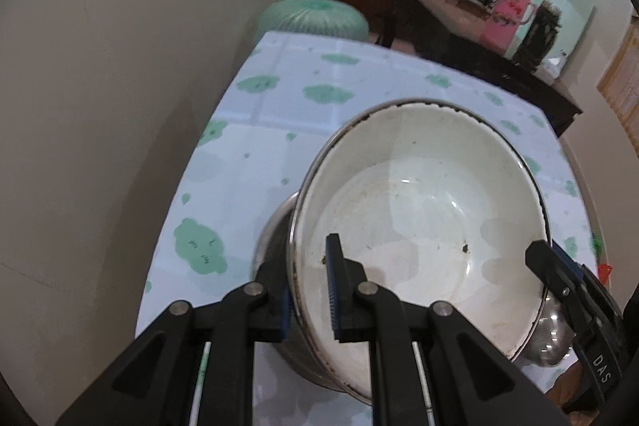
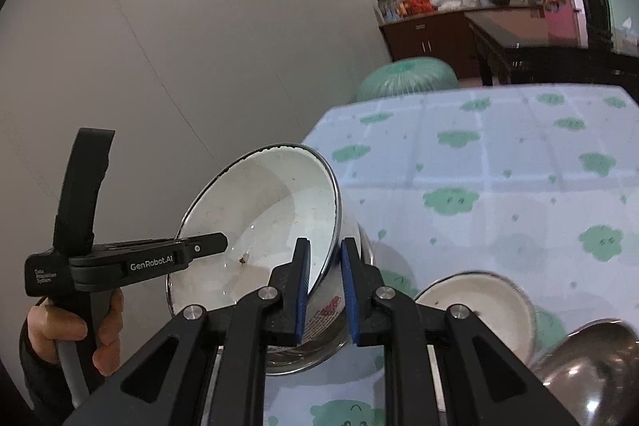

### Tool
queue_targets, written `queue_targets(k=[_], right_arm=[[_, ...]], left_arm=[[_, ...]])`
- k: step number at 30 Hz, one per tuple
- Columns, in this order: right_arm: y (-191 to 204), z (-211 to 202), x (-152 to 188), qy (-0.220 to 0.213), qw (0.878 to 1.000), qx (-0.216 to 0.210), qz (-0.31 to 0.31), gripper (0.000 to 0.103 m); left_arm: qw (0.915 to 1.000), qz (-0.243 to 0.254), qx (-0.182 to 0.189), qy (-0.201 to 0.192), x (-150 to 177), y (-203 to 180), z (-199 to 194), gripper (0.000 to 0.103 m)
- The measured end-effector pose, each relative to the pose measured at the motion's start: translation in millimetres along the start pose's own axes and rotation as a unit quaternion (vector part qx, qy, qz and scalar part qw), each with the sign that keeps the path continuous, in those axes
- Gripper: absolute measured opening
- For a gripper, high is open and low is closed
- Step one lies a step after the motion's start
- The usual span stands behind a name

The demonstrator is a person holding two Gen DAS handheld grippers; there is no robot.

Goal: Organize plates and bowls
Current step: 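Lift the white enamel bowl off the table with both tools, then lower the white enamel bowl onto the table and open both tools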

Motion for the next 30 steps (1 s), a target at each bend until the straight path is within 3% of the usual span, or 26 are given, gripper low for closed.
queue_targets(k=[6,10,15,20,25,30], right_arm=[[-13,-45,-13,-0.039,0.999,0.034,-0.015,0.018],[-40,-77,-19,-0.059,0.995,0.074,-0.016,0.018],[-103,-118,-25,-0.085,0.989,0.119,0.016,0.018],[-174,-140,-20,-0.096,0.982,0.150,0.069,0.018],[-230,-139,-6,-0.084,0.975,0.170,0.113,0.018],[-259,-126,8,-0.062,0.973,0.167,0.146,0.018]], left_arm=[[0.9990,0.018,0.032,-0.025,-7,-46,-15,0.011],[0.9966,0.045,0.060,-0.036,-17,-102,-11,0.011],[0.9906,0.082,0.106,-0.025,-24,-183,15,0.011],[0.9830,0.112,0.145,0.014,-23,-254,60,0.011],[0.9797,0.137,0.137,0.050,-18,-295,99,0.011],[0.9791,0.143,0.124,0.075,-10,-303,121,0.011]])
Point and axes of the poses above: each gripper's, at about its wrist camera, not at the fingertips, and z roughly the way its jaws point, y to its left, x to its underside, the point moved 3 cm from there along z, roughly the way its jaws point, and after that the axes turned 1 degree about y, right-handed, at the moved point
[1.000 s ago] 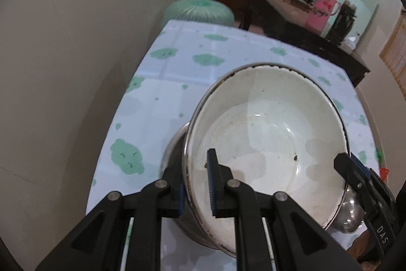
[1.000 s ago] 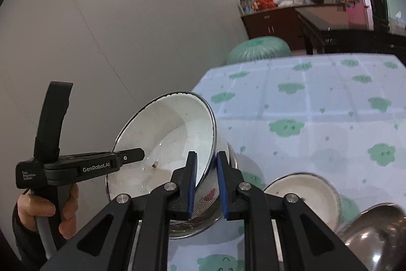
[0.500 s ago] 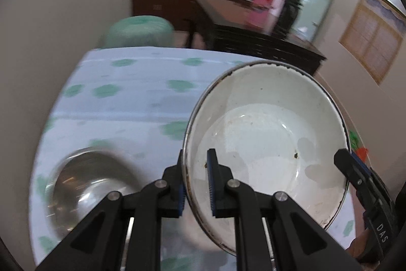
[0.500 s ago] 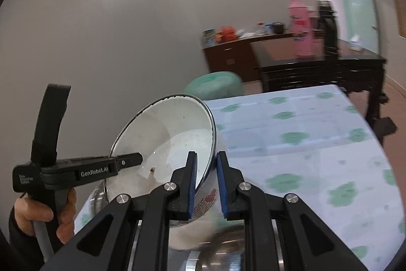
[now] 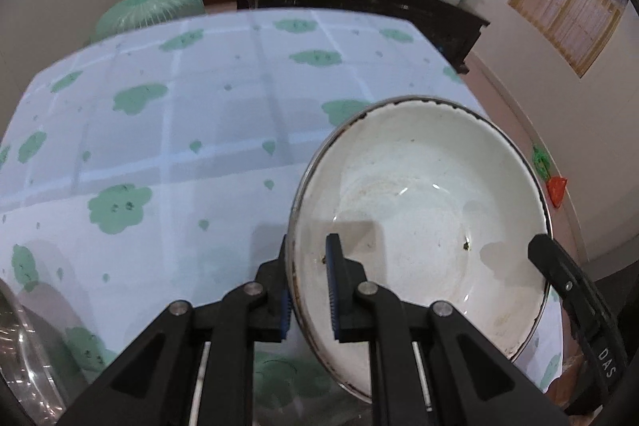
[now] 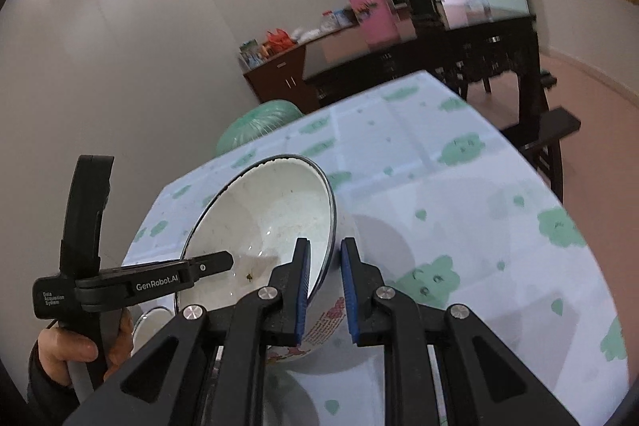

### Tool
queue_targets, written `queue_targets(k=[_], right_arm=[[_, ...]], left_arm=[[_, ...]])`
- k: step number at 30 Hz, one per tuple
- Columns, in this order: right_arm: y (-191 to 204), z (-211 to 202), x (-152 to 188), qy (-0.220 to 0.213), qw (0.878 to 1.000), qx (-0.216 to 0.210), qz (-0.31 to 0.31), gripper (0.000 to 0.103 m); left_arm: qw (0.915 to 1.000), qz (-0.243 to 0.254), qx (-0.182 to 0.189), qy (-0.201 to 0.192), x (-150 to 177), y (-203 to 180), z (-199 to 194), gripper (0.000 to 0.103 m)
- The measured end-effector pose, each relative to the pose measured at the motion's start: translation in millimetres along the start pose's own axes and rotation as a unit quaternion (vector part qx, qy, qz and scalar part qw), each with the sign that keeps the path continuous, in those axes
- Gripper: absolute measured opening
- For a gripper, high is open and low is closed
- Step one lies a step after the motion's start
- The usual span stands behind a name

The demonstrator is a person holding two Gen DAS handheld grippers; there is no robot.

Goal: Organize plates and bowls
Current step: 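Lower the white enamel bowl onto the table and open both tools, then move both tools to the rim of the small steel bowl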

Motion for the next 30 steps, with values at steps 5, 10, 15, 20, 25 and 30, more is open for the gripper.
queue_targets(k=[5,10,15,20,25,30], right_arm=[[-10,15,10,0.032,0.999,0.010,0.010,0.018],[-17,17,18,0.032,0.999,0.016,0.013,0.018],[-27,13,21,0.023,0.998,0.003,0.057,0.020],[-28,-14,22,-0.021,0.998,-0.009,0.065,0.022],[-20,-32,37,-0.014,0.998,-0.027,0.052,0.049],[7,-55,67,0.036,0.998,-0.056,-0.006,0.049]], left_arm=[[0.9996,0.009,-0.018,0.020,8,-2,13,0.011],[0.9990,0.023,-0.033,0.021,6,-9,13,0.011],[0.9998,0.017,-0.001,0.008,5,-3,-7,0.028],[0.9970,0.037,-0.034,-0.059,14,4,-51,0.053],[0.9977,0.045,-0.027,-0.044,47,15,-61,0.051],[0.9983,0.054,-0.013,-0.017,72,21,-61,0.043]])
Point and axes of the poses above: each gripper's, at about its wrist camera, not at the fingertips, and z roughly the way its jaws point, y to its left, x to its underside, the point moved 3 cm from there along z, roughly the way its jaws point, and after that the axes turned 1 degree about y, right-handed, at the moved point
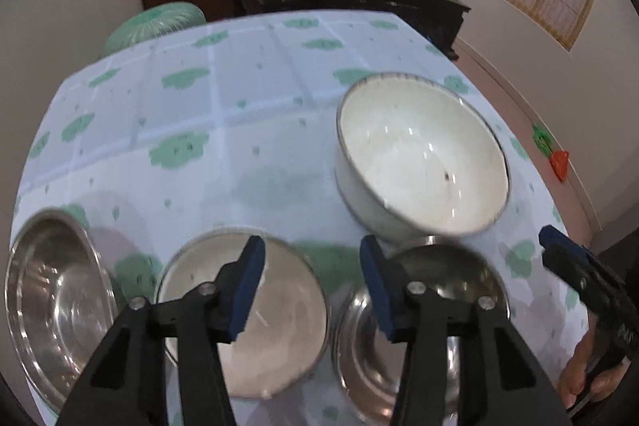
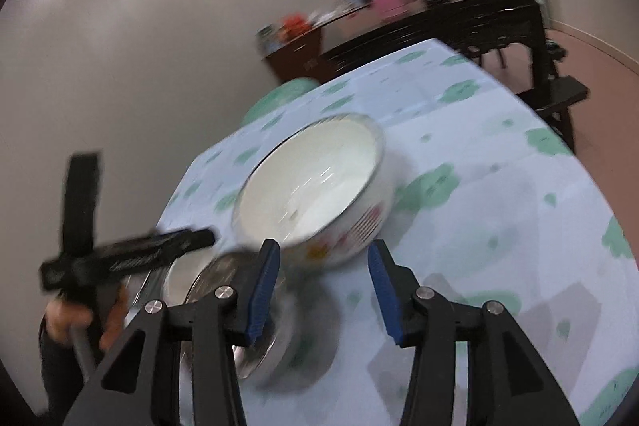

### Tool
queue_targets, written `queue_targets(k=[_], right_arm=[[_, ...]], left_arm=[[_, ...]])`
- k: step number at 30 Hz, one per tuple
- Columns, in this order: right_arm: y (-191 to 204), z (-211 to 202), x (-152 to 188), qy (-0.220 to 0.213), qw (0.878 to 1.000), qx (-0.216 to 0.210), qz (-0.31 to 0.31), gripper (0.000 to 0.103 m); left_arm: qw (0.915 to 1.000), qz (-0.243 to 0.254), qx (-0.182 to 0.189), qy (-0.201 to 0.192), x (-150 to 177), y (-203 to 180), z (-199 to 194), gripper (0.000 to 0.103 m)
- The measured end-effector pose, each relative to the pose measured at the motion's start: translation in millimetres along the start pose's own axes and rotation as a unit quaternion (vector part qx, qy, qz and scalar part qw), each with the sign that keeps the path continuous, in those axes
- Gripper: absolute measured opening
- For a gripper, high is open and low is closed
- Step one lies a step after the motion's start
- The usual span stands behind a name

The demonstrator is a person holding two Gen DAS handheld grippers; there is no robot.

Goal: Organize plates and bowls
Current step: 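Move both tools to the rim of the small steel bowl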

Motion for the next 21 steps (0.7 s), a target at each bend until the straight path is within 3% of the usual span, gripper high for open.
queue_targets(k=[4,7,13,16,21], right_arm=[[21,-2,14,0.025,0.999,-0.004,-0.033,0.049],[26,4,22,0.039,0.999,-0.009,-0.025,0.049],[17,6,41,0.050,0.999,-0.005,0.006,0.049],[18,14,49,0.063,0.998,-0.017,0.009,0.049],[24,29,56,0.085,0.996,-0.026,0.010,0.035]], left_arm=[[0.9999,-0.003,0.014,0.009,2,-2,1,0.037],[0.9998,0.011,0.014,0.008,7,-4,-2,0.035],[0.9981,0.032,0.049,0.019,17,-10,-5,0.034],[0.9968,0.045,0.058,0.031,20,-17,3,0.026],[0.9962,0.061,0.049,0.038,20,-24,9,0.026]])
Point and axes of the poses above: each gripper's, at about its wrist camera, not at the fingertips, and z roughly the way its jaws point, y to its left, x to its underside, the point moved 3 cm from there along z, roughly the way its jaws point, and after that the axes turned 1 degree about y, right-handed, at the moved point
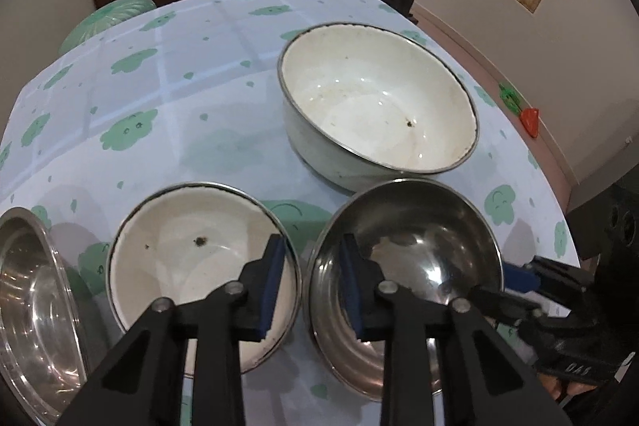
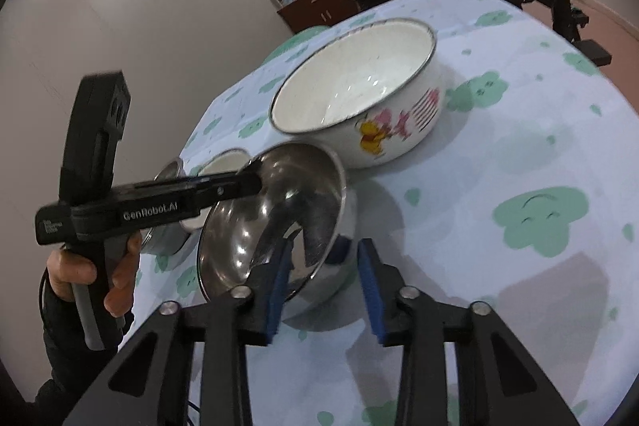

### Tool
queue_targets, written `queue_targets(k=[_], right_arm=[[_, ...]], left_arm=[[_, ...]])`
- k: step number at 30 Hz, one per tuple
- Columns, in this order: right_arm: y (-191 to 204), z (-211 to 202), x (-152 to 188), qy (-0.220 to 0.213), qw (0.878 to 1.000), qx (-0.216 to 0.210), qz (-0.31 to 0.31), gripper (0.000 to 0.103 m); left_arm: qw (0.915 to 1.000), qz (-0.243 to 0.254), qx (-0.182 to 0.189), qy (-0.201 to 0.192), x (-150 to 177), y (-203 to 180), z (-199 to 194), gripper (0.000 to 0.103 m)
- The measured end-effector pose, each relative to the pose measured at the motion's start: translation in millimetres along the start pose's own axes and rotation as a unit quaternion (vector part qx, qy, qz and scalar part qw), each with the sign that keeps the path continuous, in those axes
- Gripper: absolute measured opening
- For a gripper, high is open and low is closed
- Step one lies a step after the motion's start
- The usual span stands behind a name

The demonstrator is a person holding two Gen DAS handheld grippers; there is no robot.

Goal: Organize plates and bowls
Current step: 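Move both tools to the rim of the small steel bowl, then close the left and right tools on the small steel bowl rim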

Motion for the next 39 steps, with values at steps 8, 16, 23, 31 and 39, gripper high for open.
queue_targets(k=[8,16,23,31,39], right_arm=[[3,-2,4,-0.009,1.000,0.006,0.008,0.035],[11,-7,9,-0.015,1.000,0.009,-0.002,0.035],[10,1,8,-0.007,1.000,0.014,0.010,0.035],[6,-1,13,0.004,1.000,0.022,0.013,0.035],[5,-15,19,-0.014,0.998,0.056,-0.004,0.022]], left_arm=[[0.9987,0.026,-0.026,-0.035,-8,-5,-19,0.025],[0.9986,0.046,-0.023,-0.007,-10,-13,-1,0.023],[0.9975,0.056,-0.034,0.027,-3,-18,11,0.024],[0.9989,0.027,-0.001,0.038,16,-16,5,0.024],[0.9990,-0.017,0.032,0.027,47,-20,-4,0.013]])
Point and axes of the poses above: each gripper's, at about its wrist camera, not at the fingertips, and z roughly the way its jaws point, y to its left, x to its underside, the point moved 3 cm from there along z, roughly the way its jaws point, and after that the axes turned 1 degree about y, right-handed, at the moved point
